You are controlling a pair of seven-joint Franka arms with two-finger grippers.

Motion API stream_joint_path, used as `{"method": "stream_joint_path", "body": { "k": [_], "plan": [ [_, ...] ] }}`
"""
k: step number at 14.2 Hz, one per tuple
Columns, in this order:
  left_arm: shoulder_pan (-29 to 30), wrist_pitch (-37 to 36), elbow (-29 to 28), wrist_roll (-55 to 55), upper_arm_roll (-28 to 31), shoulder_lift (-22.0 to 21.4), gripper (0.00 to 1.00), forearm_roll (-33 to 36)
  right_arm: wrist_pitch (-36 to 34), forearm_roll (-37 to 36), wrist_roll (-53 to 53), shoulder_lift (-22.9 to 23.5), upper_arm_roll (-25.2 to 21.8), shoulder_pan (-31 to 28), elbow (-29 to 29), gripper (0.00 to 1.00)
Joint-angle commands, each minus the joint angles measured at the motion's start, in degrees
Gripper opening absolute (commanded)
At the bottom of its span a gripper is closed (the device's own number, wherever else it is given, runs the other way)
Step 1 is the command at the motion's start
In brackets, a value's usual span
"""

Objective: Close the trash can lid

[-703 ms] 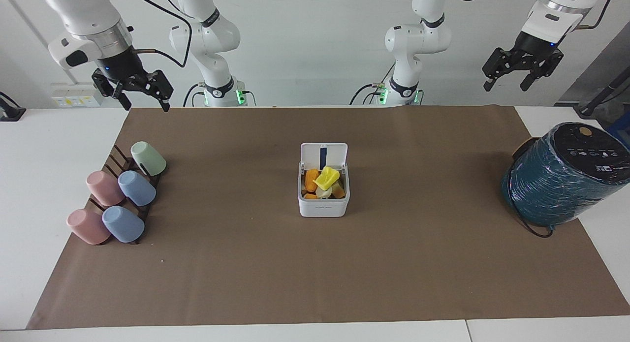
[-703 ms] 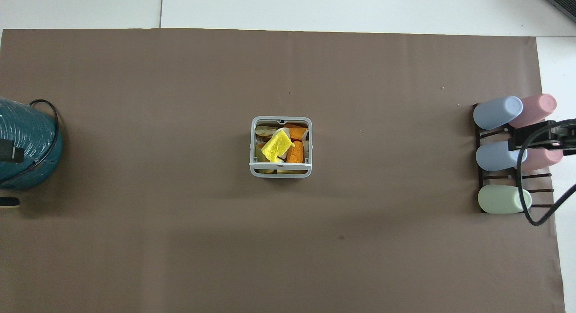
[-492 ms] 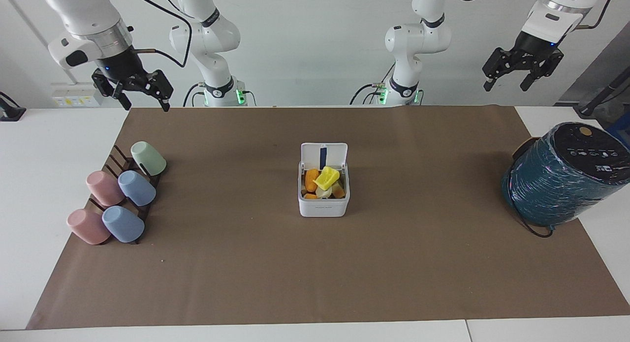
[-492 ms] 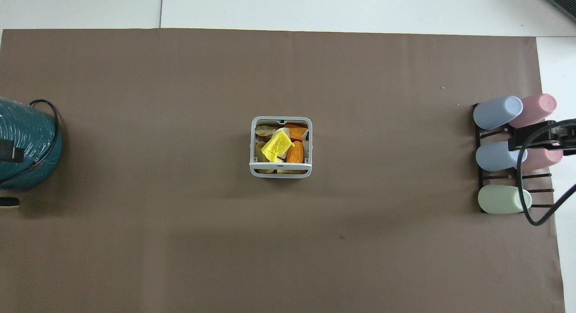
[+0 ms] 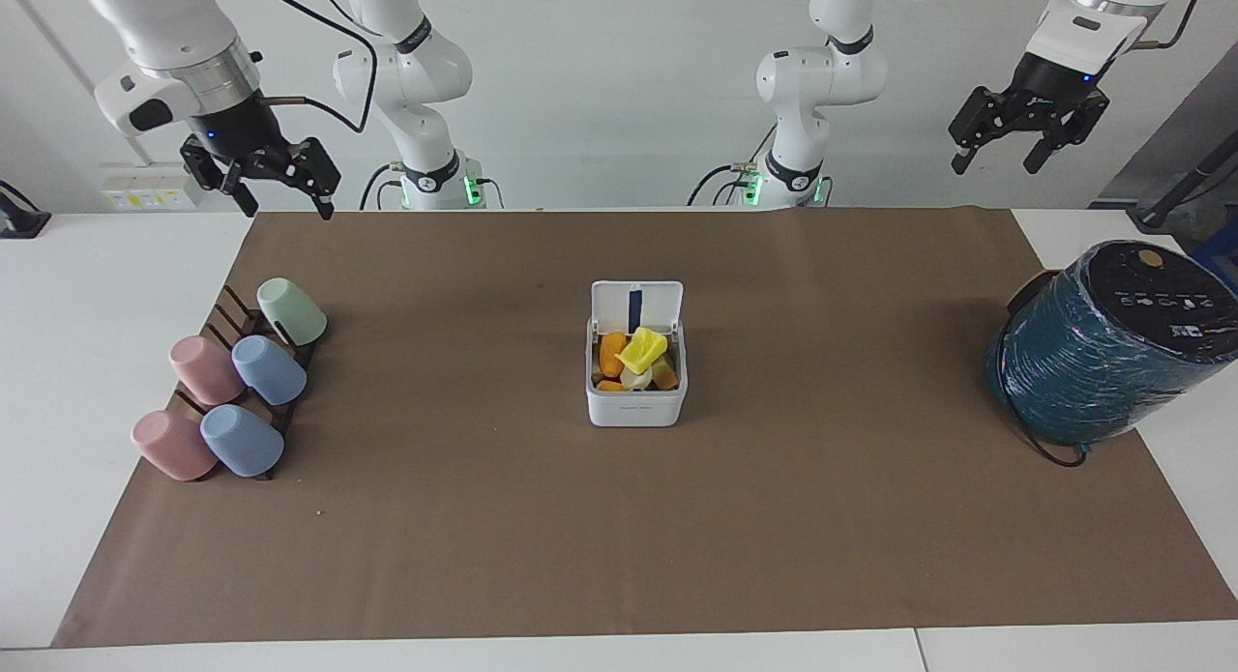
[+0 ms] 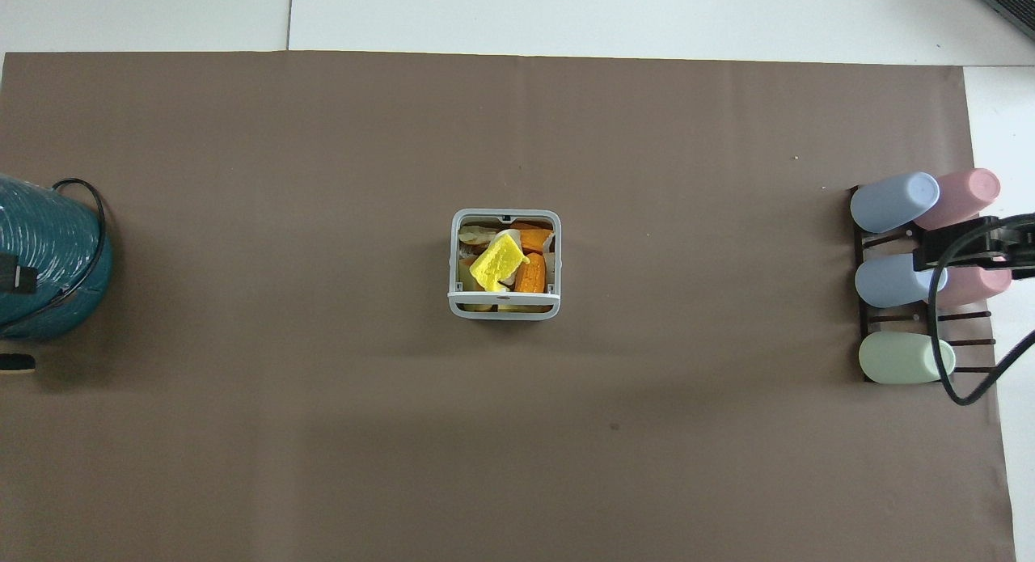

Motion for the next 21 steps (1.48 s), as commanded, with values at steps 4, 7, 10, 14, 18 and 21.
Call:
{"method": "stream_joint_path", "body": {
  "k": [4,7,10,14,18,21],
  "plan": [
    [-0.2,1.2,-1.0,0.0,-2.9,-1.4,1.0,1.0,-0.6,1.3,-1.4,-0.7,0.8,-1.3,-0.4,1.0],
    [-0.2,1.8,-1.1,-0.5,-5.4,-1.4,1.0,0.9,-0.6,1.3,-1.4,-0.7,0.8,-1.3,-0.4,1.0],
    [-0.3,2.8,-1.4,-0.7,-9.0,-1.5,1.0,0.6,-0.5,1.3,-1.4,-0.7,0.8,-1.3,-0.4,1.0],
    [-2.5,3.9,-2.7,-3.6,-12.4,-1.4,1.0,-1.1,-0.6,1.3,-1.4,-0.7,0.8,-1.3,-0.4,1.0],
    [-10.5,10.1,-7.2,-6.7,-12.5,-1.1,0.38,-1.1,-0.6,1.3,-1.4,-0.7,0.8,-1.3,-0.5,1.0],
    [-17.0,15.5,-11.4,-12.0,-12.5,-1.3,0.0,-1.1,-0.5,1.3,-1.4,-0.7,0.8,-1.3,-0.4,1.0]
  ]
}}
